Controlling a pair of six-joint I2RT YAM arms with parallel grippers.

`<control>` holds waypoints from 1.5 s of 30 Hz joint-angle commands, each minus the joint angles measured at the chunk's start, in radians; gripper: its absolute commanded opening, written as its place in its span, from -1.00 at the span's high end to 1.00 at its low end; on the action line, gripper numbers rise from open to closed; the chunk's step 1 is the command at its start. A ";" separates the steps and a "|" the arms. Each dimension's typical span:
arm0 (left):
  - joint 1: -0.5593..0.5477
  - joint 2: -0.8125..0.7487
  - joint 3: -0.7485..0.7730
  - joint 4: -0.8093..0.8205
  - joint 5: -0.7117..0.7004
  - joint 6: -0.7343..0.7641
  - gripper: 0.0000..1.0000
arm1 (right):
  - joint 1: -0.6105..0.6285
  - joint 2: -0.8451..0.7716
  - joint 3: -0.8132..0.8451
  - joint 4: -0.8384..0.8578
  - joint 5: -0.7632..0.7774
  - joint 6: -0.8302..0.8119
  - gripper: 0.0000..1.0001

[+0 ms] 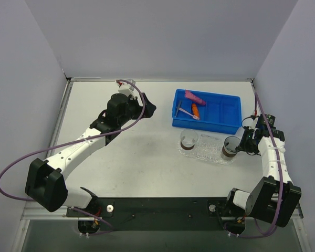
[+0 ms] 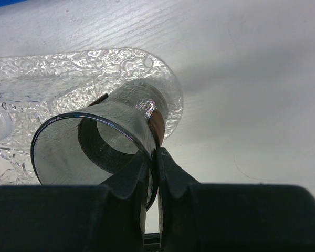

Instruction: Prepare toiletry sets of a toothbrush and toothpaste on the tray

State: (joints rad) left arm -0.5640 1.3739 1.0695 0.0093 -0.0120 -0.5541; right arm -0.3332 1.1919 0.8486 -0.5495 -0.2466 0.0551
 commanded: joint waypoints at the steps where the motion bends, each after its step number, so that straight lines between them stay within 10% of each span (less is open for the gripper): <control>1: 0.012 -0.010 0.029 0.032 0.012 -0.010 -0.70 | 0.003 0.001 0.007 -0.001 -0.003 0.015 0.89; 22: 0.018 -0.015 0.023 0.040 0.012 -0.020 -0.70 | 0.036 0.028 0.020 -0.012 0.021 0.017 0.65; 45: 0.019 -0.003 0.047 0.008 0.012 0.000 -0.68 | 0.022 -0.044 0.021 -0.016 0.069 0.020 -0.12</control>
State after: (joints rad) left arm -0.5526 1.3739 1.0695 0.0090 -0.0097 -0.5682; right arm -0.3050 1.1870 0.8486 -0.5484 -0.2142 0.0776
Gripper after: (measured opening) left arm 0.845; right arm 0.553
